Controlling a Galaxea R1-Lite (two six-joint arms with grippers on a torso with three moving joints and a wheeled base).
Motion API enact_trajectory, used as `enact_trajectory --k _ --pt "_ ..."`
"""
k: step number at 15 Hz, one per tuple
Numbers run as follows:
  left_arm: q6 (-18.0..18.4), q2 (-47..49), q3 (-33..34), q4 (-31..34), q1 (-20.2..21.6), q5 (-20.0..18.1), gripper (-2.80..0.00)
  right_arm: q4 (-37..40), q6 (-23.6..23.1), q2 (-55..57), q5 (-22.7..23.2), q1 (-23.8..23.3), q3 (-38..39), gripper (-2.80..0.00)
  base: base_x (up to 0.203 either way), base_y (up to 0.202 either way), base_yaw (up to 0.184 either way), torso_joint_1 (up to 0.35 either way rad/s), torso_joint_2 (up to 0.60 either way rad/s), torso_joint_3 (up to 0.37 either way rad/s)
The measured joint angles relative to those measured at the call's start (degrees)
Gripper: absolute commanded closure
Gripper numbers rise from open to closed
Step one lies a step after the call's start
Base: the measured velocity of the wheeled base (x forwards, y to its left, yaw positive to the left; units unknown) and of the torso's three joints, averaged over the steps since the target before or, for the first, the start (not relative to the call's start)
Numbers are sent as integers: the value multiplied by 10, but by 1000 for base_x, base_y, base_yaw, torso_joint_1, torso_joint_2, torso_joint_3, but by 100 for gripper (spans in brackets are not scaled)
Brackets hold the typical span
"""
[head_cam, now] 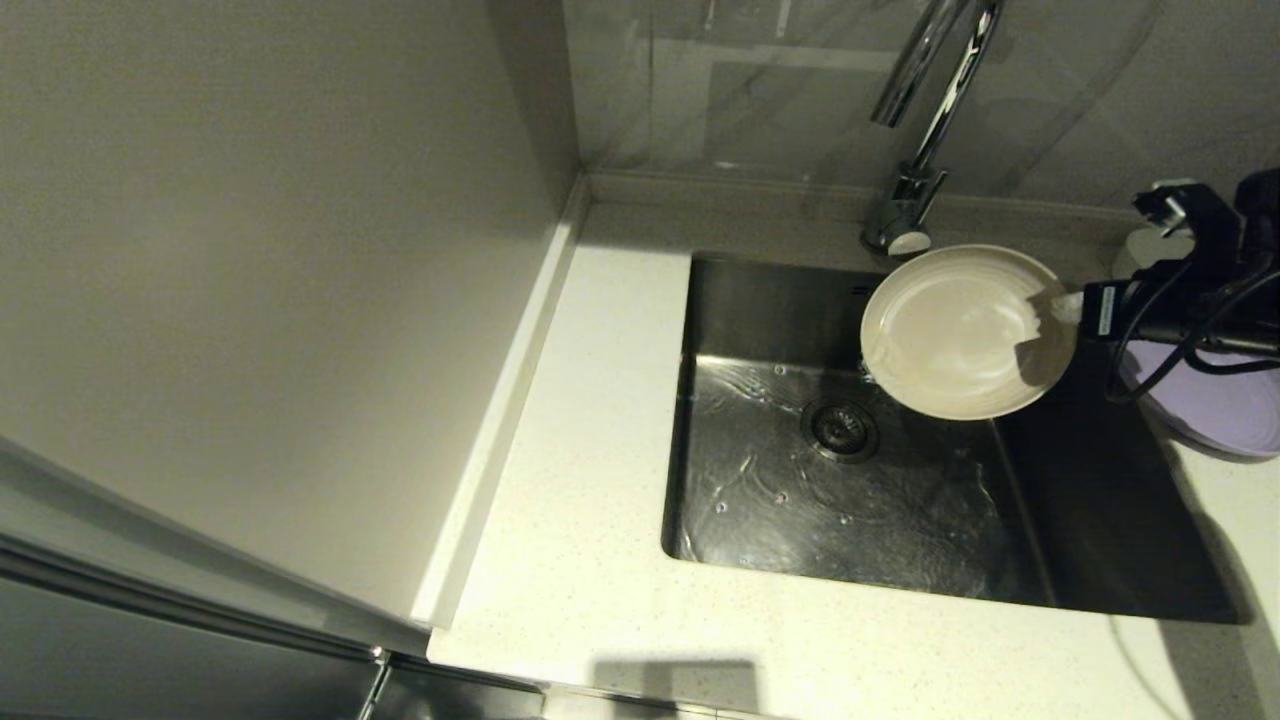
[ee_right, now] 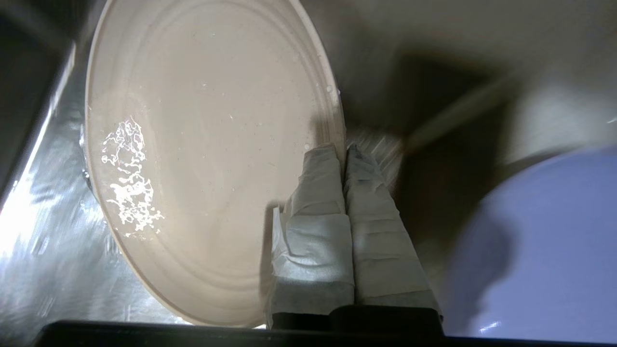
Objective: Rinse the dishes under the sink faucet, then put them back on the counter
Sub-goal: Put a plate back to the table from the sink
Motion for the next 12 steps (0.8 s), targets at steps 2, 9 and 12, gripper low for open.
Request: enact_trajectory --k 2,9,12 --pt "0 0 0 0 0 0 0 -49 1 -21 2 -20 12 0 0 0 0 0 0 0" --pt "0 0 0 0 0 0 0 -113 14 -70 27 -100 23 0 0 0 0 0 0 0" --pt "0 0 0 0 0 0 0 -184 22 -81 32 -127 18 0 0 0 0 0 0 0"
